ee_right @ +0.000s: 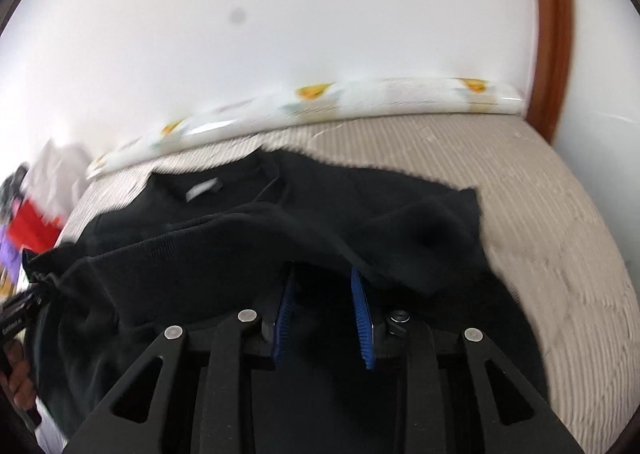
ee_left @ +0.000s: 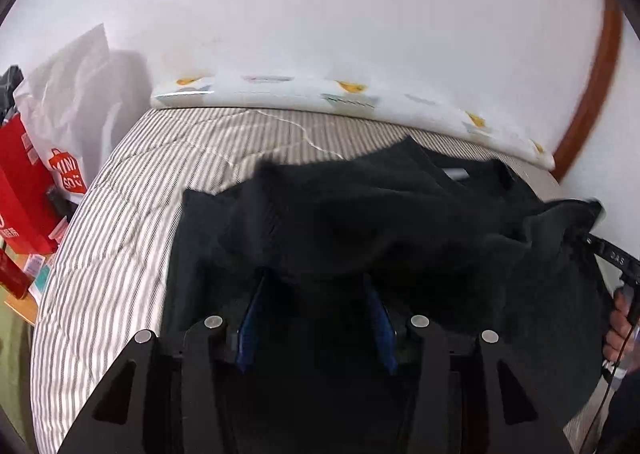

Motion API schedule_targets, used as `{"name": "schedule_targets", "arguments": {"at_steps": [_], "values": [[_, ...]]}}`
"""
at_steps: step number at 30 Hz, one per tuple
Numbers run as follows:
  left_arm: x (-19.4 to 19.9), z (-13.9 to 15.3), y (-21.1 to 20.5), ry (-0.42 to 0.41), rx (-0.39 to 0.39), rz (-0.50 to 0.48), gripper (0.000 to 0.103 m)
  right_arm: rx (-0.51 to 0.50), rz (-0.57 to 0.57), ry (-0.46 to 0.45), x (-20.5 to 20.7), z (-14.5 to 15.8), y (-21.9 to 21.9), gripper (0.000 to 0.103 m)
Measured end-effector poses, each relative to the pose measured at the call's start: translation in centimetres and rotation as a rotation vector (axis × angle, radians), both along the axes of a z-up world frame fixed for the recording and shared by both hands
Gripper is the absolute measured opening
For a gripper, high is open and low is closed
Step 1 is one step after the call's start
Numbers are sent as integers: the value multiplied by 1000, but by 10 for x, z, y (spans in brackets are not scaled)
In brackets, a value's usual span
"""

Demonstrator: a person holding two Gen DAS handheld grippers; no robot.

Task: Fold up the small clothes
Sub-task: 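Lift the bundle edge with both grippers and fold it toward the collar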

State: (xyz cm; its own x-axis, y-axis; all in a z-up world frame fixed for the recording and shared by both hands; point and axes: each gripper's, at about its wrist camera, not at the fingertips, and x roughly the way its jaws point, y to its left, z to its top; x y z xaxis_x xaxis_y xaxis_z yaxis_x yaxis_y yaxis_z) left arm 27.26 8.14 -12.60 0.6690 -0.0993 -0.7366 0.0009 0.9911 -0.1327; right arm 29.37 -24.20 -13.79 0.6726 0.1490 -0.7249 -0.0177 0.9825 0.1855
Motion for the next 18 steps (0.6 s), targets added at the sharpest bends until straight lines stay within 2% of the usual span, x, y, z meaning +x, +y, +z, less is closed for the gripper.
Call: {"name": "schedule_targets", "arguments": {"at_steps": [3,5,8,13,15,16,17,18], "values": [[2,10,13,-39,10,25,45,-9,-33,-23,8,8,-15,28],[1,11,21,-50,42,46,45,-39,-45,-45,9,10,-23,33],[7,2,30,-13,58,33,45,-73,-46,-24,16,4,-32,41],[24,-20,32,61,84,5,45,-67,-14,54,37,-17,-31,41],[28,-24,34,67,59,4,34,-79,-3,59,43,-20,-27,41],[28,-24,32,68,44,-11,19,-85,4,58,46,-20,-24,41],[26,-23,29,64,50,-16,12,-88,7,55,47,-20,-24,34],[24,-20,25,36,83,-5,11,-92,8,53,48,-21,-23,27]]}}
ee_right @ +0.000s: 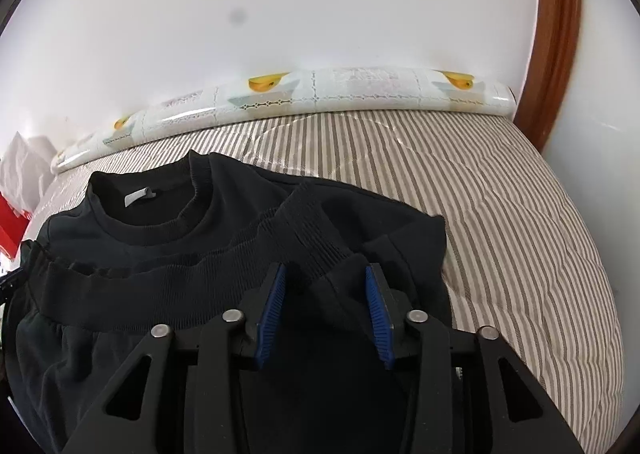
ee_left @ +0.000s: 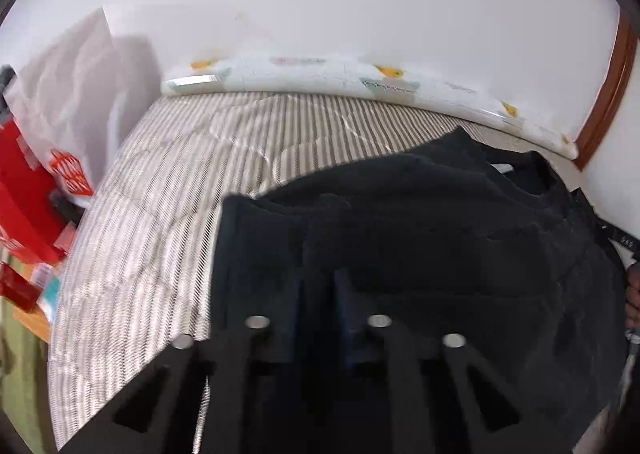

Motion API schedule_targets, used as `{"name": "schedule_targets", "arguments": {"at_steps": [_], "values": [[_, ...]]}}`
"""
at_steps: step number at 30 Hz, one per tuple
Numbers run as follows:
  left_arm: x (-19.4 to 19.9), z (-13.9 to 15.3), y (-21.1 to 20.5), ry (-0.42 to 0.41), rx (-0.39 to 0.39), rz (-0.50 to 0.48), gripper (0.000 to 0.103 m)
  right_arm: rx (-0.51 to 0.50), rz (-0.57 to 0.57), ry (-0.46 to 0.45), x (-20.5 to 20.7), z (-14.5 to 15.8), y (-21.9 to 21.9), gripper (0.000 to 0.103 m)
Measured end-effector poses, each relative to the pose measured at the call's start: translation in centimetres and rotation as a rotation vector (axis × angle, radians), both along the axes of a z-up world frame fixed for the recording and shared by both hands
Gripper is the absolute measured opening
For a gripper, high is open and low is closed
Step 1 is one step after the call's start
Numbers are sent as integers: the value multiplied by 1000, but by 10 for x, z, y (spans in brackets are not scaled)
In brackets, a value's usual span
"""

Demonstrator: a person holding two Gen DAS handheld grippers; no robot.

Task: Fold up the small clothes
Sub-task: 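Lift the bundle edge with both grippers and fold it toward the collar, then open both grippers and release the folded bundle onto the bed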

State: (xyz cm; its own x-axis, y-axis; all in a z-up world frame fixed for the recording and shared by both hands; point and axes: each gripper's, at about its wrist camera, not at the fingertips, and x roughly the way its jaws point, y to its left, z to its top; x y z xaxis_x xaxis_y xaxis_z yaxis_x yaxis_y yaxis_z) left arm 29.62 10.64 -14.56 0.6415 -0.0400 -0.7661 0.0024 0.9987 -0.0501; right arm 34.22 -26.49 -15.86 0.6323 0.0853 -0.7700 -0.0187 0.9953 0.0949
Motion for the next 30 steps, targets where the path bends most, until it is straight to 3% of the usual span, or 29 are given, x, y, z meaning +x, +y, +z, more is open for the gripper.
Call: {"name": "schedule_targets", "arguments": {"at_steps": [2,6,8,12,15,19,23,30], "values": [[-4,8,-3,-51,15,4,10,18,14,-7,1,1,-1,15],[-2,22,8,-106,-91,54,10,60,-19,-131,-12,23,-20,13],[3,21,6,-103,-94,52,10,104,-63,-176,-18,31,-34,13],[16,4,-6,-66,-30,53,10,58,-94,-83,-3,7,-37,13],[18,-5,-6,-33,-18,63,12,43,-94,-14,6,-6,-36,16],[14,-4,-5,-8,-1,70,19,36,-90,-11,-1,0,-37,25],[0,-3,-3,21,10,69,22,37,-96,-20,-18,10,-34,27],[-53,6,16,25,-37,96,28,-20,-50,-64,-62,37,8,40]]}}
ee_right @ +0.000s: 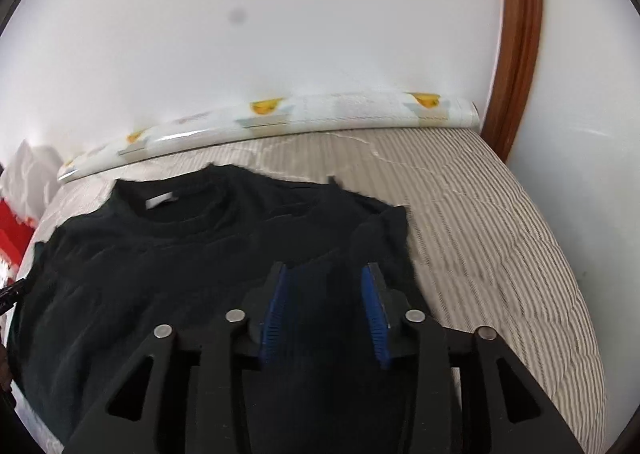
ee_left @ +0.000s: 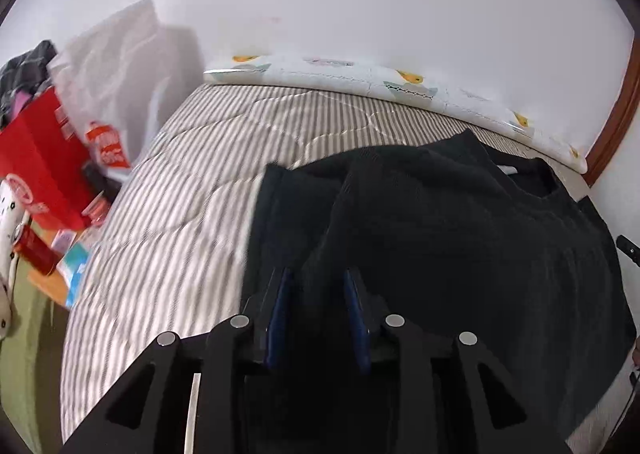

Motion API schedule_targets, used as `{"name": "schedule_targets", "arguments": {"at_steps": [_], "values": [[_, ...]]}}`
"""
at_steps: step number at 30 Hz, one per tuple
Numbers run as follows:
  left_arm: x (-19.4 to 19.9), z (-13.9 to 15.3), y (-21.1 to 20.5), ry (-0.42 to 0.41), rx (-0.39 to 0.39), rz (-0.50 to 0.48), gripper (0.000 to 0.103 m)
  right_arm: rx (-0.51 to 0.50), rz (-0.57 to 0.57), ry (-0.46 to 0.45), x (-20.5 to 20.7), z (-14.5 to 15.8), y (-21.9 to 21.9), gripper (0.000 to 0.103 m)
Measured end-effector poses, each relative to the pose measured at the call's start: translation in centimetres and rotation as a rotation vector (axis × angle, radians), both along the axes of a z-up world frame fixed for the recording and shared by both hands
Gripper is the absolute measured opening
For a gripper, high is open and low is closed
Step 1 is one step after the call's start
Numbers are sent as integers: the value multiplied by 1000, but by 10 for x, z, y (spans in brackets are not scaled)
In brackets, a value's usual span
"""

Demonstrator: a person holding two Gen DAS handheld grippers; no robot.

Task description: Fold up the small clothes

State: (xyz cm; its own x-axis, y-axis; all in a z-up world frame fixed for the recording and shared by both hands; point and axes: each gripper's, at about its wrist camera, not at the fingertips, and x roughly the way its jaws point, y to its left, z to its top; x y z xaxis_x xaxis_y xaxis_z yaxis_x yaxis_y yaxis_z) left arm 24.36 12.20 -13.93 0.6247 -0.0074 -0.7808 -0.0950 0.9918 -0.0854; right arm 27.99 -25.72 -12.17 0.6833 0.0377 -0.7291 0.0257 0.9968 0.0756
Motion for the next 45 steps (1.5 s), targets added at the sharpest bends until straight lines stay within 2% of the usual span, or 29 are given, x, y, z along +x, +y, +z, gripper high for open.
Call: {"name": "schedule_targets", "arguments": {"at_steps": [4,8,10,13,17,22,26,32,35,37,40,42,43,44,45], "values": [[-37,0,14,-3,-15,21,31,19,61,2,-28,7,43,42],[-74,-9,34,12,-22,43,31,-2,123,0,-54,9,94,44],[-93,-13,46,15,-57,37,32,-5,173,7,-68,9,125,45],[-122,-16,70,7,-126,55,45,-37,250,2,-90,8,175,50],[-154,-19,88,6,-131,39,46,-100,362,19,-119,-3,245,56],[-179,-29,106,31,-128,14,50,-171,435,50,-150,-24,309,57],[-189,-32,117,12,-153,-9,56,-178,463,45,-175,-24,331,57],[-192,-32,122,-3,-127,-53,59,-217,554,39,-204,-33,365,62],[-195,-34,130,-6,-156,-65,59,-246,593,11,-209,-37,379,68],[-196,-34,134,-9,-167,-61,60,-261,596,-1,-206,-41,388,68],[-194,-34,134,-7,-173,-65,61,-235,595,-22,-195,-43,394,69],[-193,-36,129,-14,-163,-72,62,-222,588,-30,-186,-43,398,64],[-193,-37,127,-17,-157,-70,63,-233,586,-48,-185,-44,400,57],[-192,-37,125,-23,-150,-68,63,-260,579,-57,-185,-44,402,37],[-191,-37,122,-29,-149,-74,63,-269,574,-73,-184,-42,402,23]]}}
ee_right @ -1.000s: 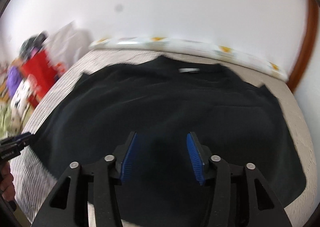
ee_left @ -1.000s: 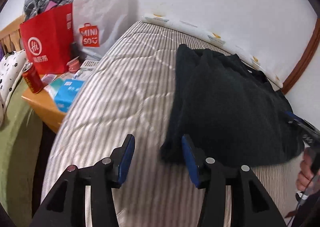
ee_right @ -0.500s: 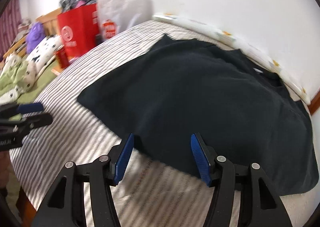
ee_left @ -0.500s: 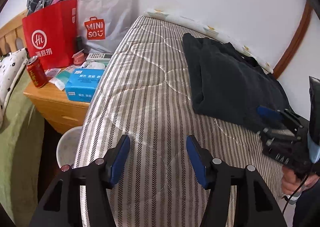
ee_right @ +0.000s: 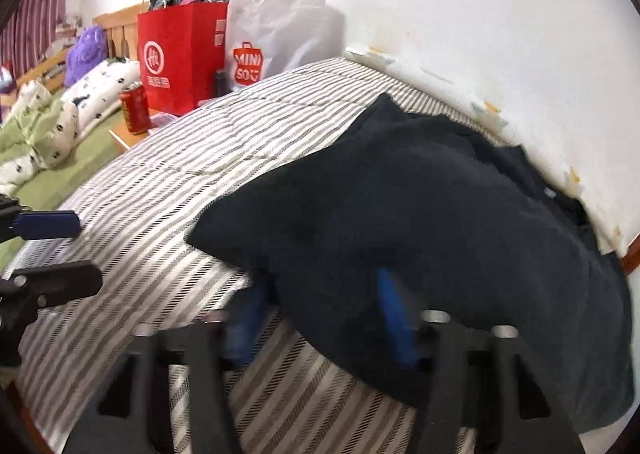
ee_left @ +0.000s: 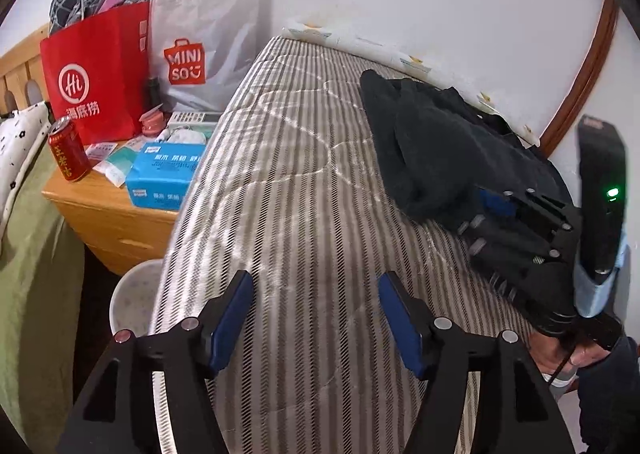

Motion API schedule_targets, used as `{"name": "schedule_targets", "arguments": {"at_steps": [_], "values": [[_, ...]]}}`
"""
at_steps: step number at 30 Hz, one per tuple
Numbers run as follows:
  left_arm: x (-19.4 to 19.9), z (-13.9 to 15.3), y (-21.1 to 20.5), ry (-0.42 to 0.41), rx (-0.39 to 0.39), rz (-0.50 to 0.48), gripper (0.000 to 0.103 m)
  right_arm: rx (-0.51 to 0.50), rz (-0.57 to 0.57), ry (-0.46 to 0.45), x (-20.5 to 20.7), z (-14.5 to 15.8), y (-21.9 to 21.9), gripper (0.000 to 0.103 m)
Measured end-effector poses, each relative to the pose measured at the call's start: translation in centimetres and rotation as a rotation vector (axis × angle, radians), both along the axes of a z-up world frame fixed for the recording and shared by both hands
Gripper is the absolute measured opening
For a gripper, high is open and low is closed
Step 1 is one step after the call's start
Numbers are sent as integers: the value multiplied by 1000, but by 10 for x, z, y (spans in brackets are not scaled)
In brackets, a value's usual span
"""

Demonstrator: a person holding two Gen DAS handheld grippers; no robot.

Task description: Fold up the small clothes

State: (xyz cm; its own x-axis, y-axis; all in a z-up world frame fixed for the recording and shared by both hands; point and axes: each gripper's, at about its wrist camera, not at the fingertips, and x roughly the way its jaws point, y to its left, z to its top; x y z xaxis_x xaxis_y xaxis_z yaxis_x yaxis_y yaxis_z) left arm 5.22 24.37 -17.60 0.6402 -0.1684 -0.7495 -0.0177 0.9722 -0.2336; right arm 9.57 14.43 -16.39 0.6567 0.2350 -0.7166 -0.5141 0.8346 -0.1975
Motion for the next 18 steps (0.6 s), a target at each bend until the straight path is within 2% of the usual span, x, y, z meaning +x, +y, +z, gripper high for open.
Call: {"name": "schedule_targets", "arguments": {"at_steps": [1,2,4,8,11,14,18], "values": [[1,0,-4,-1,-1,-12,63,23,13,-5,0,4,-3,16],[4,0,-10,1,10,-21,63,57,10,21,3,10,-9,14],[8,1,-19,3,35,-24,63,157,-10,56,7,25,-26,13],[15,3,-38,9,25,-43,63,311,-71,7,11,65,-74,11],[22,4,-58,6,21,-55,63,367,-126,-53,13,89,-115,11],[28,5,-79,0,-9,-75,63,422,-182,-65,16,102,-161,10],[37,8,-110,2,-15,-106,63,453,-246,-68,18,104,-217,10]]}}
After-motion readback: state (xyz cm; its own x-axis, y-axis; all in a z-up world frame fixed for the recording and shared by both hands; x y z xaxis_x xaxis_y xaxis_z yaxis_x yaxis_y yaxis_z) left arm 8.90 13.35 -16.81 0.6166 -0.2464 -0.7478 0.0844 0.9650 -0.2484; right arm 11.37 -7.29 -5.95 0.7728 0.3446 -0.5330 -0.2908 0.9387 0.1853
